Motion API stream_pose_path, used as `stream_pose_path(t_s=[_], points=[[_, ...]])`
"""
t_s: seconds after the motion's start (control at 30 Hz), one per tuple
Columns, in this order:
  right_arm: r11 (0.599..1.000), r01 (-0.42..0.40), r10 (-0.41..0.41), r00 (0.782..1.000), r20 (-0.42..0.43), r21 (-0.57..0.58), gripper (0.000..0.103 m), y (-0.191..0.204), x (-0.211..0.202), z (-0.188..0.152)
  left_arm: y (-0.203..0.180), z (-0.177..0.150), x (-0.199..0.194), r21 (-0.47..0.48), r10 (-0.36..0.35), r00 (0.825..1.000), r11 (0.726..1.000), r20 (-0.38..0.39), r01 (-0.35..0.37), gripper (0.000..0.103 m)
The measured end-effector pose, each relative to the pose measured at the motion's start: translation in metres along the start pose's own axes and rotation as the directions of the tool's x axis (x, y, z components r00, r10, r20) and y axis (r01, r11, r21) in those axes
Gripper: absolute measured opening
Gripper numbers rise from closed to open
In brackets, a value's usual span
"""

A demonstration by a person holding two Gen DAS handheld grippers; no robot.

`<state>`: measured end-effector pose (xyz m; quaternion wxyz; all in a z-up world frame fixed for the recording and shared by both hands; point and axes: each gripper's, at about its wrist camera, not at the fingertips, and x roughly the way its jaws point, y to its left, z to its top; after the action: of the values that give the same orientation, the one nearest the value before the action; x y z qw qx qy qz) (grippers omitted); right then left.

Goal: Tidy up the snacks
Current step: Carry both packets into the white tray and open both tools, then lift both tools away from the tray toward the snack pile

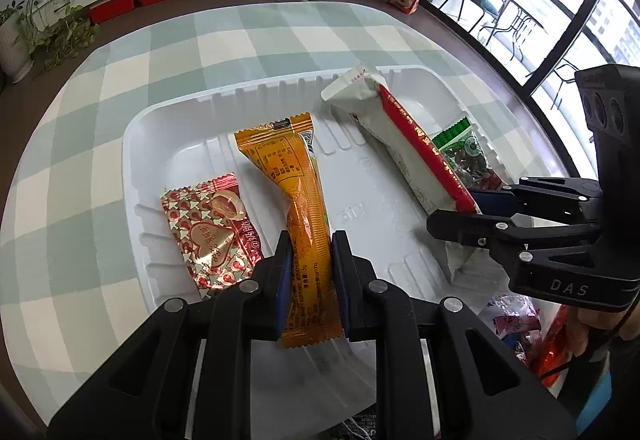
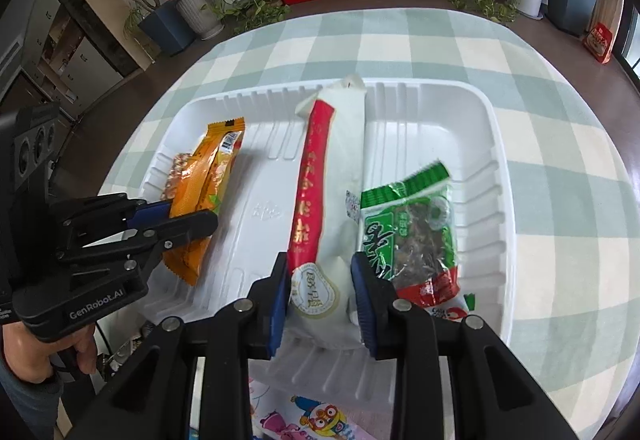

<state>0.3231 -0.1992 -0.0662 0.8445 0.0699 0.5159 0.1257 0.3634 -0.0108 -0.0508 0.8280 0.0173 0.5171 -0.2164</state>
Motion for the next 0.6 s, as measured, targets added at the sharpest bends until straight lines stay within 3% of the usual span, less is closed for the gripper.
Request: stream_pose_path(t_s=[0.23, 0.33, 0.37, 0.4, 0.47, 0.6], points=[[1.000, -0.015, 0.015, 1.000, -0.014, 0.012, 0.036, -0.004, 0.001, -0.001, 0.005, -0.002, 0.003, -0.025, 0.018, 1.000, 1.000, 0.002, -0.017, 0.019], [1.000, -0.013, 0.013, 1.000, 0.011, 0.012, 0.040, -0.003, -0.007, -0.002, 0.007, -0.001, 0.000, -0.030, 0.022, 1.000, 0.999, 0.001, -0.022, 0.025], [1.000, -0.013, 0.013, 1.000, 0.023, 0.008, 0.044, -0.002, -0.012, -0.002, 0.007, -0.002, -0.001, -0.032, 0.026, 1.000, 0.999, 0.005, -0.026, 0.033], [1.000, -0.013, 0.013, 0.999, 0.034, 0.002, 0.047, 0.000, -0.016, -0.002, 0.007, -0.002, -0.004, -0.033, 0.027, 1.000, 0.999, 0.008, -0.026, 0.051], [1.000, -0.013, 0.014, 0.998, 0.058, -0.010, 0.048, 0.003, -0.028, -0.001, 0.006, -0.002, -0.010, -0.032, 0.025, 0.999, 0.999, 0.027, -0.025, 0.069], [1.000, -0.028, 0.028, 0.991, 0.131, -0.003, 0.061, 0.005, -0.060, -0.002, 0.004, -0.004, -0.030, -0.035, 0.013, 0.998, 0.999, 0.062, -0.011, 0.070]])
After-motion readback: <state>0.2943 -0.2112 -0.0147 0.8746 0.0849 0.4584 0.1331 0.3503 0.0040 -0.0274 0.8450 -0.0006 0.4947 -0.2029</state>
